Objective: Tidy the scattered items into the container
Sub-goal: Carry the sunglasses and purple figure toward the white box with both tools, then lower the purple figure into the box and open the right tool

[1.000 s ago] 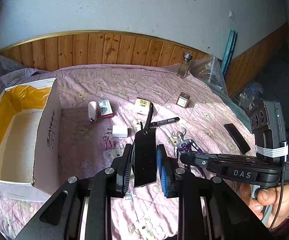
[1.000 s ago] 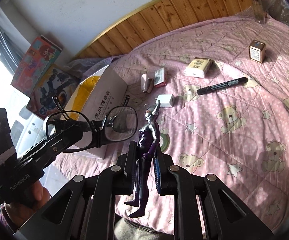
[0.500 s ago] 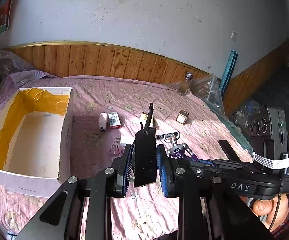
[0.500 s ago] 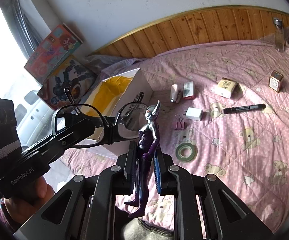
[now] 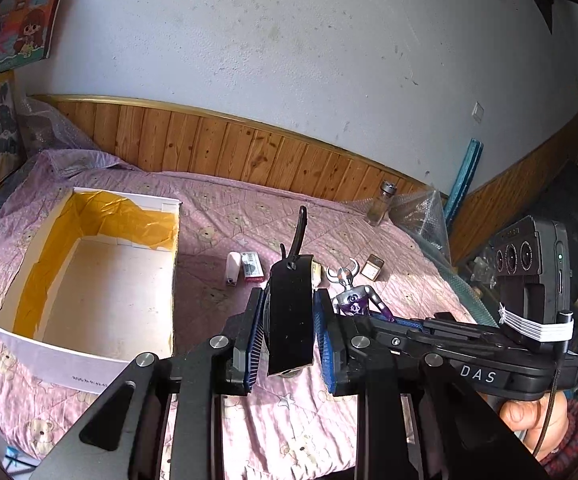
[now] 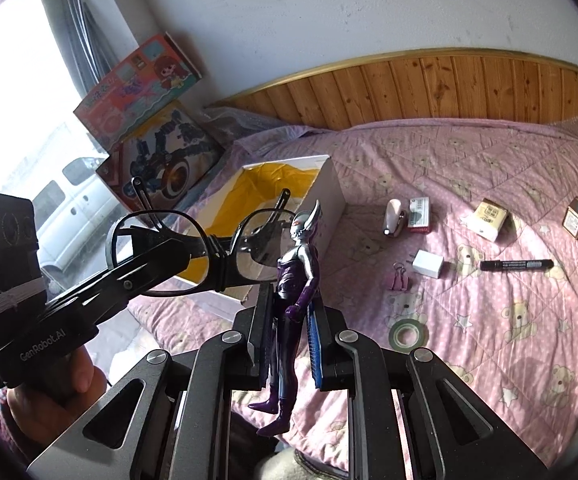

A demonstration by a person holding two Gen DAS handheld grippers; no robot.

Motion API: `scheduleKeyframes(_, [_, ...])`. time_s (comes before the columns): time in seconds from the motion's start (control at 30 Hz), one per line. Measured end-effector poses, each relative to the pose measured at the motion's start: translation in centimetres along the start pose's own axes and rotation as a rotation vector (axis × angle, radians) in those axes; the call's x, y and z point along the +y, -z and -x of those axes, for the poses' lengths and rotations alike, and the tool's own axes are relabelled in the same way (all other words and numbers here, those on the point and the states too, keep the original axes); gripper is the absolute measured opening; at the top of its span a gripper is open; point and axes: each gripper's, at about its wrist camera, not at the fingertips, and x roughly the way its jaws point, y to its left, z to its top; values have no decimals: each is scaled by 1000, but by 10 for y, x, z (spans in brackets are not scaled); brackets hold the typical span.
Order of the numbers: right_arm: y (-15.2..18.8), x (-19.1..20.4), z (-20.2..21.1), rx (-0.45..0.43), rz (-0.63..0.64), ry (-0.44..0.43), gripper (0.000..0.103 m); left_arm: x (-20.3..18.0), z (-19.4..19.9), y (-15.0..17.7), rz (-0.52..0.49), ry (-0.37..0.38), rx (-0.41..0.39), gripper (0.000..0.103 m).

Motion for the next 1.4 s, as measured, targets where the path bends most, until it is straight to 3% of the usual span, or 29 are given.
scheduleKeyframes(0.5, [-35,43,-33,13,82,-62,16,44,30,-24,58,-57,-63,26])
scheduleKeyframes(1.4, [-102,79,-128,99,163,-116,16,135,14,-68,143,-129,-54,26])
